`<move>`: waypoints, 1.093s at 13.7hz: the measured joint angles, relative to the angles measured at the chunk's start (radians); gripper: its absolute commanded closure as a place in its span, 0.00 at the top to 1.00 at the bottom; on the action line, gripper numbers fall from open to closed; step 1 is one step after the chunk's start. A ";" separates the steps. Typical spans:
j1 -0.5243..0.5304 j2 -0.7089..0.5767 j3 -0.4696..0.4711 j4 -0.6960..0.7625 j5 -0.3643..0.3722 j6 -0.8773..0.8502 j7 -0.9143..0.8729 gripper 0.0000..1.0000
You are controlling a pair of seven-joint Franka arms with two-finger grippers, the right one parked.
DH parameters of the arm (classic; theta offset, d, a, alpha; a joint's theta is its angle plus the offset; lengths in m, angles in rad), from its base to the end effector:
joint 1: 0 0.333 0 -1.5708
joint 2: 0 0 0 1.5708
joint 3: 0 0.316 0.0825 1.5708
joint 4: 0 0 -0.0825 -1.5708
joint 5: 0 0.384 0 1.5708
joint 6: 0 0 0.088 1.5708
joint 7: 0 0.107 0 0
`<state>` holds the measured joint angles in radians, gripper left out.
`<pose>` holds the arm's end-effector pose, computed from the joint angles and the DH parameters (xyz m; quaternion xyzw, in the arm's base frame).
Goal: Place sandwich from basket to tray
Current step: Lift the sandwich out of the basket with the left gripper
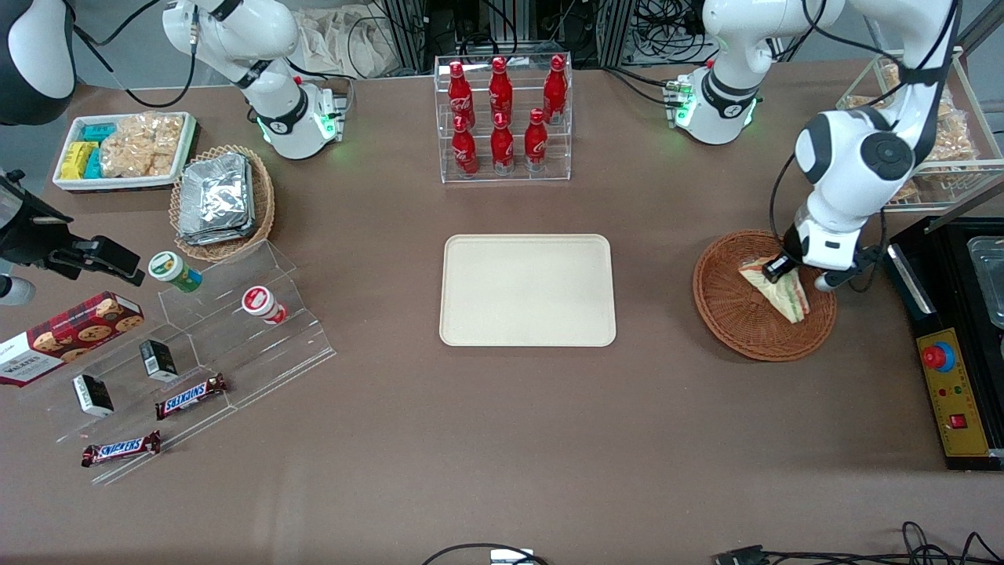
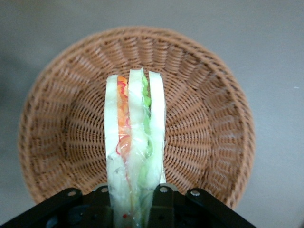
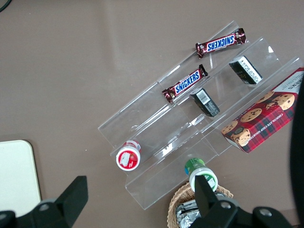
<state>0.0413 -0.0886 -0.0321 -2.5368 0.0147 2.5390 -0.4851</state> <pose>0.4604 0.0042 0.3139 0.9700 0.2387 0.0455 0.0050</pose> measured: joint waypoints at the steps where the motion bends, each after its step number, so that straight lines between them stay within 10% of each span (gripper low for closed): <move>1: 0.000 -0.026 -0.003 0.030 0.002 -0.072 0.038 0.10; 7: -0.003 -0.060 -0.077 0.290 0.009 -0.429 0.332 0.11; 15: -0.008 -0.059 -0.276 0.384 0.009 -0.466 0.397 0.12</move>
<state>0.0329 -0.1471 -0.3085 -2.1525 0.0236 2.0733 -0.0877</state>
